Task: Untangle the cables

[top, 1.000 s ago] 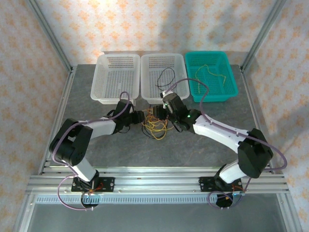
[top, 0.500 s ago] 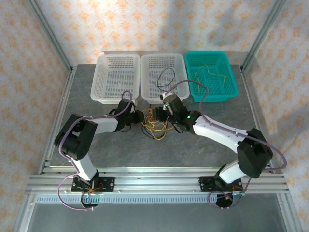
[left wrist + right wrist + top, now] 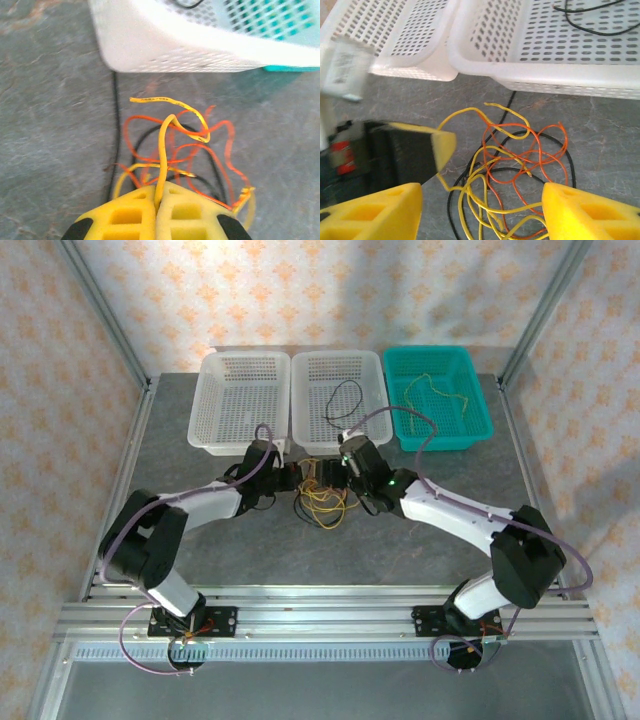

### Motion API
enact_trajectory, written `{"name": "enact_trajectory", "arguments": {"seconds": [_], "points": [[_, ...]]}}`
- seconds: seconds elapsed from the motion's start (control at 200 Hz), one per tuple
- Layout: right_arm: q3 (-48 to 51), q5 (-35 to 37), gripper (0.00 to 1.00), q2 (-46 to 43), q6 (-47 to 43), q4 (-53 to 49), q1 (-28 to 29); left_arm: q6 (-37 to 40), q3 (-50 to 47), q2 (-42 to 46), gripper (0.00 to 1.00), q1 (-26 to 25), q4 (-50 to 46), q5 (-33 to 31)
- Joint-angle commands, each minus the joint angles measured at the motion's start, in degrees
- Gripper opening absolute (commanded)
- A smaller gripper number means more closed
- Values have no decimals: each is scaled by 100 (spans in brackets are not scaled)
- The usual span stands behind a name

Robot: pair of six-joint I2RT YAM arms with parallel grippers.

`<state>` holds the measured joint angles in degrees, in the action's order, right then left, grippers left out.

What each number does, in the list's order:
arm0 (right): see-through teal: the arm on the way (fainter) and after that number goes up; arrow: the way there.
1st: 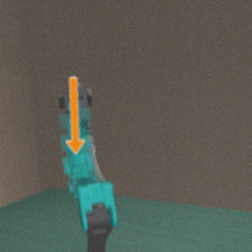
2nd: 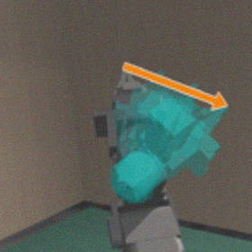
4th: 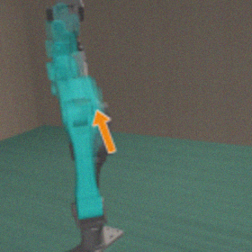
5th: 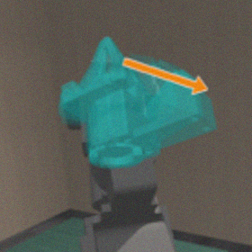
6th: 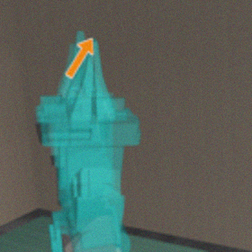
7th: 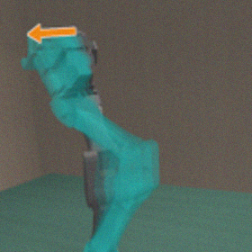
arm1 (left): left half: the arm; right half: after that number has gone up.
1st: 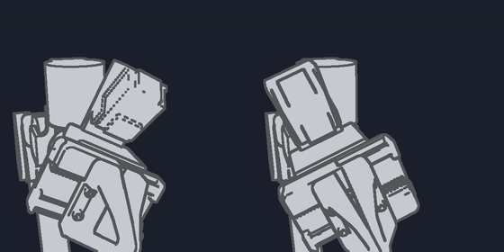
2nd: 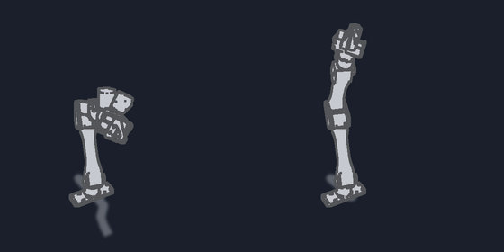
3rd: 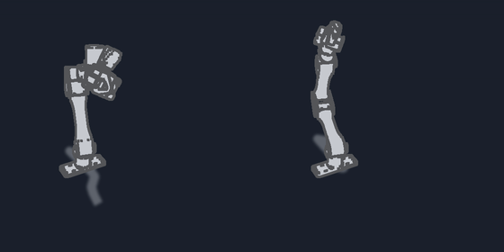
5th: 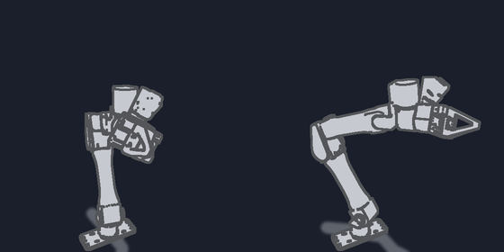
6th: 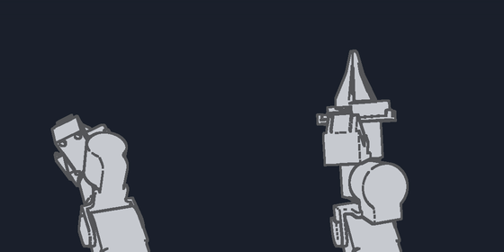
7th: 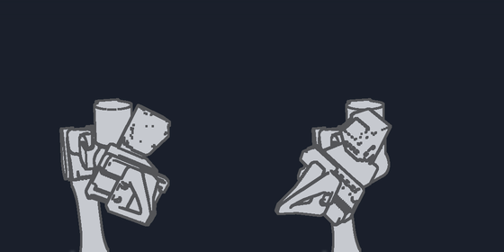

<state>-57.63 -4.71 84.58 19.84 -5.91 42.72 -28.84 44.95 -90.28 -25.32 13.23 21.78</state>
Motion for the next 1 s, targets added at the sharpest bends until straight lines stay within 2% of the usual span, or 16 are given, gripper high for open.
{"name": "enact_trajectory", "arguments": {"seconds": [0.0, 0.14, 0.255, 0.38, 0.611, 0.896, 0.996], "points": [[67, 355, 66, -105, 443, -13, -262, 141, -11, 406, 0, -124, -176, -157], [115, 262, 70, -81, 583, -71, -521, 298, 38, 787, 0, -214, -230, -151], [114, 34, 82, -98, 635, 3, -607, 520, 89, 1114, 0, -270, -190, -36], [198, -93, 83, -198, 609, 268, -607, 786, 216, 1376, 0, -279, -305, 85], [429, -970, 88, -349, 294, 1179, -607, 1318, 717, 1552, 0, -279, -765, 257], [453, -1817, 88, -77, 372, 1572, -607, 1451, 981, 1823, 0, -278, -835, 319], [508, -1881, 88, 11, 443, 1582, -607, 1451, 1004, 1869, 0, -273, -796, 240]]}}
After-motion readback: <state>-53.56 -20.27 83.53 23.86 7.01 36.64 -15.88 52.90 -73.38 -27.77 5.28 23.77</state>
